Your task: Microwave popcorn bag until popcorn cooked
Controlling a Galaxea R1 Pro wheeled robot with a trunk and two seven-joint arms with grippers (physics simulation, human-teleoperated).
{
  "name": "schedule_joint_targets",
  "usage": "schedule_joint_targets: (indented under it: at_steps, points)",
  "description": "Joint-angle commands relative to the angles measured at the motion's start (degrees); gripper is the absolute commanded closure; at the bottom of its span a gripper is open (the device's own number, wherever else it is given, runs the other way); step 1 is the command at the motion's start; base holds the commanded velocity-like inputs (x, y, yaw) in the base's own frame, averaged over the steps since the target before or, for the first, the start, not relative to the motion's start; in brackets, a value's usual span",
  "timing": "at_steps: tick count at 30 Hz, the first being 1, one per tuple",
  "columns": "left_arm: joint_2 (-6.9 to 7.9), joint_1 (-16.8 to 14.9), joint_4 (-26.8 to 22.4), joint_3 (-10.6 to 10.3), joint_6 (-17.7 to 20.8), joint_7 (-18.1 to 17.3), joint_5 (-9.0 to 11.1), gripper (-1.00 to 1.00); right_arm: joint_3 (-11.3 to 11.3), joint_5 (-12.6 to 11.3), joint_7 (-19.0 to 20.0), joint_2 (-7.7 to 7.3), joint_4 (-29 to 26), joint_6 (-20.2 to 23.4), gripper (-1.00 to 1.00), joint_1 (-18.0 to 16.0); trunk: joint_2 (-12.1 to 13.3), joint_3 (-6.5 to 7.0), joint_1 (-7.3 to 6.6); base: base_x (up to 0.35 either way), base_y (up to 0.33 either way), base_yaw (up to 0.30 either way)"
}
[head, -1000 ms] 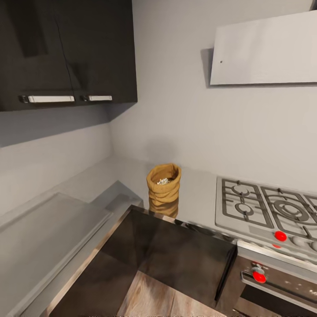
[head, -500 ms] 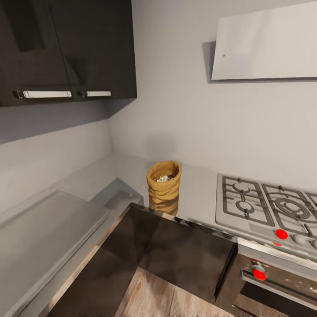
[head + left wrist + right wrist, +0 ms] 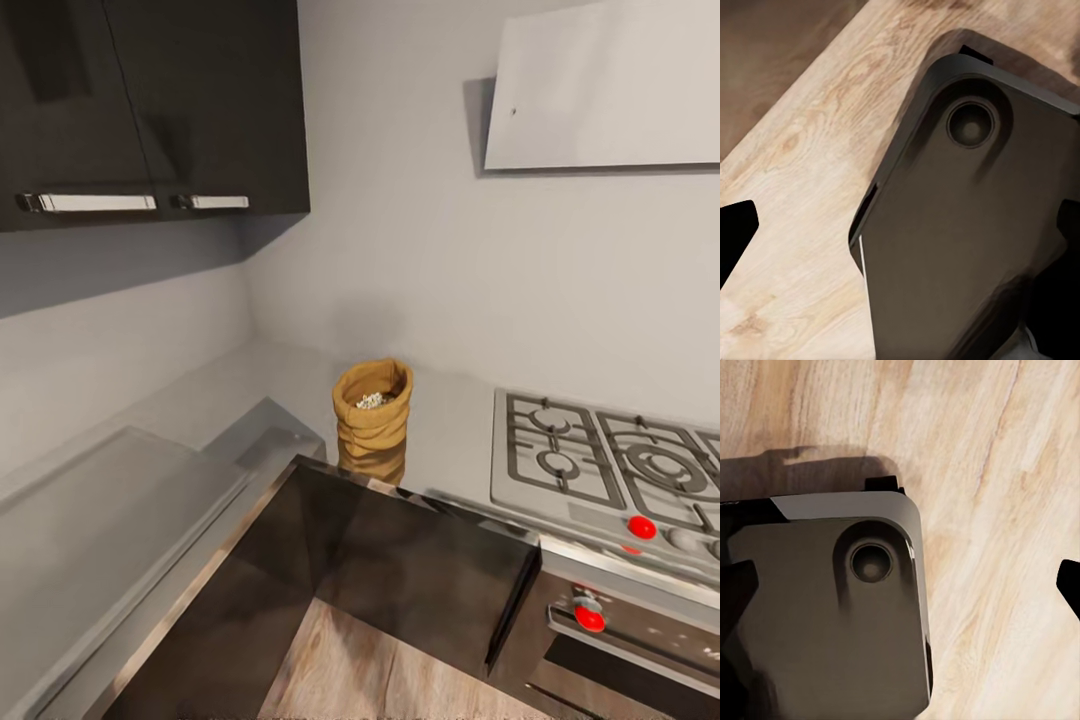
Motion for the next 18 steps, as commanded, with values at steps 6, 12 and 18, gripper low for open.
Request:
schedule_joint_targets:
  at_steps: [6, 12, 18]
  points:
    - [-0.01, 0.0, -0.1, 0.1, -0.1, 0.1, 0.1, -1.0, -0.5, 0.5, 0.0, -0.03, 0.2, -0.3, -1.0, -0.1, 0.0, -0.61, 0.0, 0.0, 0.0, 0.0]
    - [-0.03, 0.0, -0.1, 0.1, -0.2, 0.2, 0.1, -1.0, -0.5, 0.5, 0.0, -0.03, 0.1, -0.4, -1.0, -0.1, 0.0, -1.15, 0.0, 0.0, 0.0, 0.0]
    - [-0.13, 0.0, -0.1, 0.1, -0.2, 0.2, 0.1, -1.0, -0.5, 0.5, 0.0, -0.03, 0.1, -0.4, -1.0, -0.1, 0.0, -1.7, 0.0, 0.0, 0.0, 0.0]
